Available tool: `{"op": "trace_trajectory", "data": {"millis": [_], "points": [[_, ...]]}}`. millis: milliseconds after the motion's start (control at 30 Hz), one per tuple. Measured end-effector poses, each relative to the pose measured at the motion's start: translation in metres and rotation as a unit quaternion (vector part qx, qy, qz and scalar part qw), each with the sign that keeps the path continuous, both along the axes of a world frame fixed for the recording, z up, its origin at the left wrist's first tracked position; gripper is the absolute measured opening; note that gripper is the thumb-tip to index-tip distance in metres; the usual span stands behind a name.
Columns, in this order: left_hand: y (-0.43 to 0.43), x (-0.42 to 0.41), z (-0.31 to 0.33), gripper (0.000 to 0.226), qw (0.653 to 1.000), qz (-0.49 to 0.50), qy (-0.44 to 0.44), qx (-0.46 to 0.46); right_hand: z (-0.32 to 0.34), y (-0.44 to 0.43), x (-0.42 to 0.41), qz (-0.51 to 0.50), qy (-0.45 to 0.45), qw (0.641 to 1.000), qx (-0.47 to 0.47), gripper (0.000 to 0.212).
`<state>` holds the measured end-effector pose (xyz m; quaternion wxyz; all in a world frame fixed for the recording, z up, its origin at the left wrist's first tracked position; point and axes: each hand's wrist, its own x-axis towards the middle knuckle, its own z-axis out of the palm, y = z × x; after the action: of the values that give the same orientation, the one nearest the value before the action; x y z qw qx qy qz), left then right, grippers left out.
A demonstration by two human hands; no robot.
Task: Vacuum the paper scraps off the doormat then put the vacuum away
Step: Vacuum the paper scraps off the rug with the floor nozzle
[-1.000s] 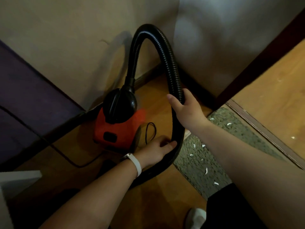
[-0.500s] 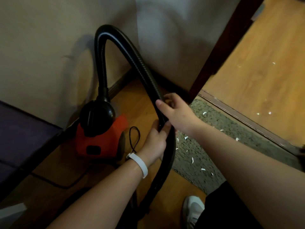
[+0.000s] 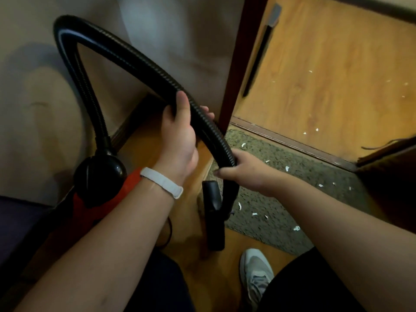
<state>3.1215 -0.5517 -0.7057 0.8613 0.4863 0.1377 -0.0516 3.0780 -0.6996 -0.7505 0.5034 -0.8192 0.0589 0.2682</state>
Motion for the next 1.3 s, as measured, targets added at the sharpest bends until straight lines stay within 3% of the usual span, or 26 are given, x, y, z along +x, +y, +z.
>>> {"op": "trace_trajectory", "data": {"millis": [67,133,167,200,300,433,500,600,700,933,1000,1100,1133,1200,1300], "points": [[-0.004,0.002,0.004,0.036,1.0,-0.001,0.006,0.023,0.011,-0.01,-0.007,-0.071,-0.053,0.996,-0.009,0.021],[-0.007,-0.002,0.004,0.047,0.981,0.031,-0.033,0.19,0.024,-0.021,-0.014,-0.092,-0.091,0.991,-0.043,0.022],[-0.007,-0.007,0.003,0.047,0.939,0.065,-0.101,0.322,0.033,-0.027,-0.017,-0.082,-0.097,0.99,-0.061,0.024],[-0.008,-0.013,0.003,0.045,0.872,0.093,-0.201,0.436,0.045,-0.034,-0.022,-0.072,-0.098,0.99,-0.079,0.027],[-0.015,-0.028,0.018,0.043,0.672,0.029,-0.429,0.603,0.08,-0.062,-0.04,-0.08,-0.105,0.983,-0.128,0.042],[-0.039,-0.045,0.013,0.062,0.433,-0.176,-0.494,0.733,0.079,-0.094,-0.067,-0.046,-0.102,0.981,-0.161,0.045],[-0.052,-0.049,-0.009,0.049,0.387,-0.199,-0.494,0.752,0.056,-0.104,-0.075,-0.007,-0.079,0.985,-0.156,0.039],[-0.07,-0.052,-0.045,0.023,0.405,-0.211,-0.487,0.745,0.021,-0.125,-0.072,0.068,-0.087,0.98,-0.163,0.03],[-0.09,-0.064,-0.064,0.022,0.438,-0.27,-0.424,0.745,0.005,-0.15,-0.07,0.098,-0.109,0.973,-0.18,0.028],[-0.105,-0.044,-0.034,0.02,0.487,-0.344,-0.21,0.775,0.004,-0.157,-0.041,0.103,-0.195,0.959,-0.179,0.023],[-0.097,-0.042,-0.042,0.019,0.54,-0.382,-0.152,0.735,-0.007,-0.153,-0.042,0.118,-0.221,0.945,-0.211,0.023],[-0.099,-0.058,-0.07,0.017,0.657,-0.43,-0.086,0.613,-0.024,-0.157,-0.054,0.157,-0.245,0.915,-0.278,0.023],[-0.103,-0.06,-0.076,0.018,0.682,-0.452,-0.076,0.57,-0.025,-0.16,-0.059,0.164,-0.246,0.907,-0.3,0.023],[-0.112,-0.057,-0.079,0.025,0.696,-0.502,-0.07,0.509,-0.017,-0.168,-0.07,0.156,-0.235,0.901,-0.329,0.022],[-0.12,-0.049,-0.071,0.028,0.689,-0.616,-0.025,0.381,-0.002,-0.174,-0.086,0.138,-0.23,0.897,-0.352,0.023]]}}
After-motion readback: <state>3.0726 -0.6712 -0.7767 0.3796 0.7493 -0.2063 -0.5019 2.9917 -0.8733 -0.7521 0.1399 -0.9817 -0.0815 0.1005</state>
